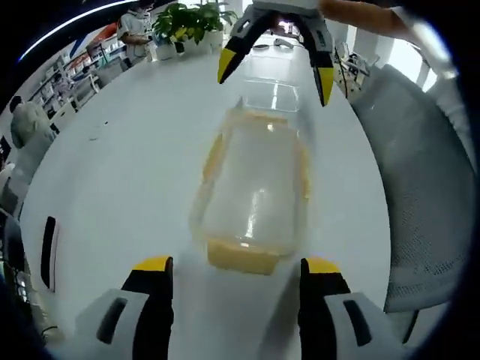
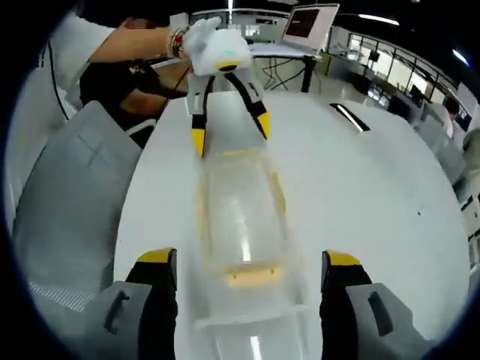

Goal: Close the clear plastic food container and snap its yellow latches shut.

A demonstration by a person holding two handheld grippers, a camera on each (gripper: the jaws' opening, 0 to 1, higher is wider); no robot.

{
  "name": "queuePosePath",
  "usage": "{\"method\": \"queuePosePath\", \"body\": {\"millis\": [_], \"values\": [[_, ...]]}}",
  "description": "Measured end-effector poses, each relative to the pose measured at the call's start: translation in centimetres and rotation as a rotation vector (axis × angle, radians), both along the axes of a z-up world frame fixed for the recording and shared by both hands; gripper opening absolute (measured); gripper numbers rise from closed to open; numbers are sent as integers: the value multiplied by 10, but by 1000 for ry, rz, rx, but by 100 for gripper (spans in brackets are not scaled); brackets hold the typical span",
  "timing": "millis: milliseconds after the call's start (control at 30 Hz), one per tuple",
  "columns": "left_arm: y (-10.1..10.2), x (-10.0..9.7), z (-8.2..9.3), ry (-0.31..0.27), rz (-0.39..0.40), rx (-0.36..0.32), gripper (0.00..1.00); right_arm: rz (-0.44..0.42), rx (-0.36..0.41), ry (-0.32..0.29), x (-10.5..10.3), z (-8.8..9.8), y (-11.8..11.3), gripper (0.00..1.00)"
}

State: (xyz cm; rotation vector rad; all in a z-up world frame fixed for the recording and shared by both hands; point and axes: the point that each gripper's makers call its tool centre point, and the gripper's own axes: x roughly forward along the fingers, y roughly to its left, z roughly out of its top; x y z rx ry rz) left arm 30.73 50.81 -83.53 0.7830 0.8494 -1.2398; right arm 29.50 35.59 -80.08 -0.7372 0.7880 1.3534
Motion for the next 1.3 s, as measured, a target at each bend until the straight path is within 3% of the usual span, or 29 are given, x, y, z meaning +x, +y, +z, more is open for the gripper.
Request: {"method": "queuePosePath", "body": {"millis": [67,167,267,333,433,467,567,633,700,767,867,1300], "values": [[3,1,-4,-10,-38,41,62,18,-9,0,1,-7,3,75],[1,5,-5,-22,-44,46,59,21,-45,6,4,-16,1,80],[-1,5,-5,-12,-46,39,55,37,-116,11,5,-27,-6,73],[-4,12,-3,-61,-78,33,48,64,-124,13,2,-30,-5,67],[-6,8,-4,-33,-73,29,44,123,-170,21,-2,-39,-8,58],[-5,7,-4,-24,-74,33,44,145,-170,-16,3,-38,-8,57],[-7,8,-5,-23,-86,41,44,104,-182,17,4,-37,-8,56],[-9,8,-5,-31,-95,43,44,107,-199,2,5,-37,-9,52],[-10,7,-4,-24,-113,47,41,135,-253,-49,10,-39,-16,45],[-10,4,-4,-18,-126,52,39,152,-300,-23,3,-45,-21,38],[-12,3,-4,-25,-154,62,36,98,-300,-2,2,-46,-20,37],[-13,-3,-6,29,-148,89,34,91,-329,15,2,-46,-20,37]]}}
